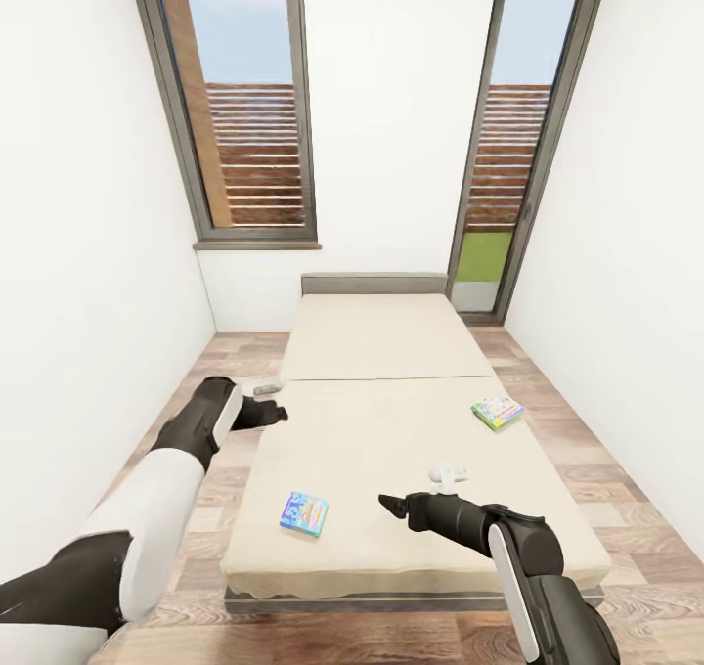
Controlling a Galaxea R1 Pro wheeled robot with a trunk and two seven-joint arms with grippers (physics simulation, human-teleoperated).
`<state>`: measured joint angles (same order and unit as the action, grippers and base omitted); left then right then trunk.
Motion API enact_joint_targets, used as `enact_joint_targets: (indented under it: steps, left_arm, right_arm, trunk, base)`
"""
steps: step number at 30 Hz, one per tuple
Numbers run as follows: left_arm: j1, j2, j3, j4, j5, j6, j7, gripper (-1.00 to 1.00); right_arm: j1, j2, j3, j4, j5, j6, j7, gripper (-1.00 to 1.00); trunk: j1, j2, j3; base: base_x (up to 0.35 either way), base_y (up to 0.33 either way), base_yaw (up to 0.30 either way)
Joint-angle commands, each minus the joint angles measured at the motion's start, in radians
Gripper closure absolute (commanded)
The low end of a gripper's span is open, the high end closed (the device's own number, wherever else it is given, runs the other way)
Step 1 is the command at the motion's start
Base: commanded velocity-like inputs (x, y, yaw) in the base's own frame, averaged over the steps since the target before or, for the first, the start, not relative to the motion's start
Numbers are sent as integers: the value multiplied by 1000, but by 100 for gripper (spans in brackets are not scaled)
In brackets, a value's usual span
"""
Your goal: Put all the toys in the child's room - the three board games (two on the bed and one on the table), the two jigsaw puzzles on the table, and the tennis ball on the table - inside the toy box on the table in the child's room.
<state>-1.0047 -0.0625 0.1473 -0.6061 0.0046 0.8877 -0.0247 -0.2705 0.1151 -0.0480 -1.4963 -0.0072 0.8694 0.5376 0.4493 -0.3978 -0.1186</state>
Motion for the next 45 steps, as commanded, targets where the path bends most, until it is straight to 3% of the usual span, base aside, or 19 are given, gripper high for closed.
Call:
enact_joint_targets:
  steps: [1,9,23,45]
  left_arm:
    - [-8,-4,5,5,-1,5,0,-100]
    - [-30,-15,-2,24,-3,-23,9,-100]
    - [-32,-18,-5,32,-11,-89,11,-100]
    - [-29,-17,-8,40,-13,-135,11,-100]
  right_arm:
    - [-1,1,-3,-1,0,7,4,-100]
    - [-1,-1,-8,7,0,7,5,-100]
    - [-1,0,-75,14,-2,4,8,-100]
    - [-1,1,-78,37,2,-2,2,-100]
  trunk:
    - [1,-2,-2]
    - [1,-2,-8]
    - [1,-2,-29]
    - [1,-2,-65]
  base:
    - [0,0,0]
    - [0,0,0]
    - [1,0,0]
    - [142,0,0]
